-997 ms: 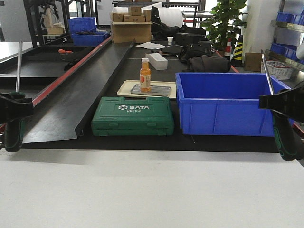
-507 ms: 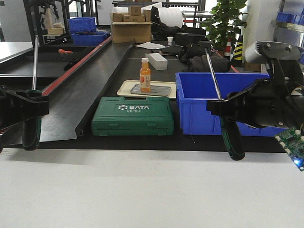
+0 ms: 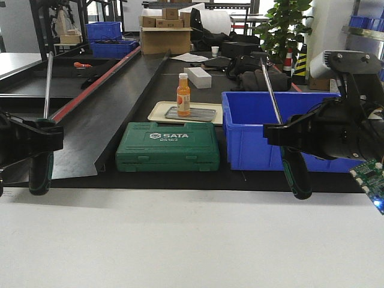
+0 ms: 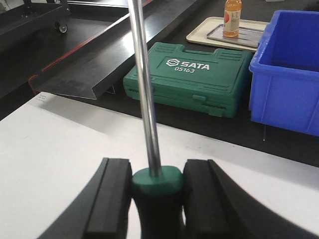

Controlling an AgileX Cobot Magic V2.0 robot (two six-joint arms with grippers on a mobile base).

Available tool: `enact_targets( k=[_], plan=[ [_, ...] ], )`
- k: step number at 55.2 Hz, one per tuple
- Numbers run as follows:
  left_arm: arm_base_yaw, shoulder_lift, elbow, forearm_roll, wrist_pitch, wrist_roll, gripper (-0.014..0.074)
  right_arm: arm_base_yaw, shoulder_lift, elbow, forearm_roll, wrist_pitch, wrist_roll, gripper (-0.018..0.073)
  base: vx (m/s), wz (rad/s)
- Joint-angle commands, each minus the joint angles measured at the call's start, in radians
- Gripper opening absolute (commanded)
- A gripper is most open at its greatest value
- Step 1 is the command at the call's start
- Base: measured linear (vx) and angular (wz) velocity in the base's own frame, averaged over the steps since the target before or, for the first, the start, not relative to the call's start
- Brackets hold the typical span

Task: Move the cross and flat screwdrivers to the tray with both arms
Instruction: 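Hold both screwdrivers raised while the base starts moving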

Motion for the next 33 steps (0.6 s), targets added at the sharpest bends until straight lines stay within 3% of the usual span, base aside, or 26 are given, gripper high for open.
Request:
enact_targets(
  k=[1, 33],
  plan=[
    [-0.005, -0.034, -0.034, -0.019, -0.077, -0.001, 0.0003, 0.0, -0.032, -0.038, 0.014, -0.08, -0.009, -0.0008, 0.0, 0.0],
    [-0.005, -0.034, -0.034, -0.019, -0.078, -0.001, 0.0003, 0.0, -0.032, -0.038, 0.017, -0.069, -0.009, -0.0008, 0.0, 0.0]
  ],
)
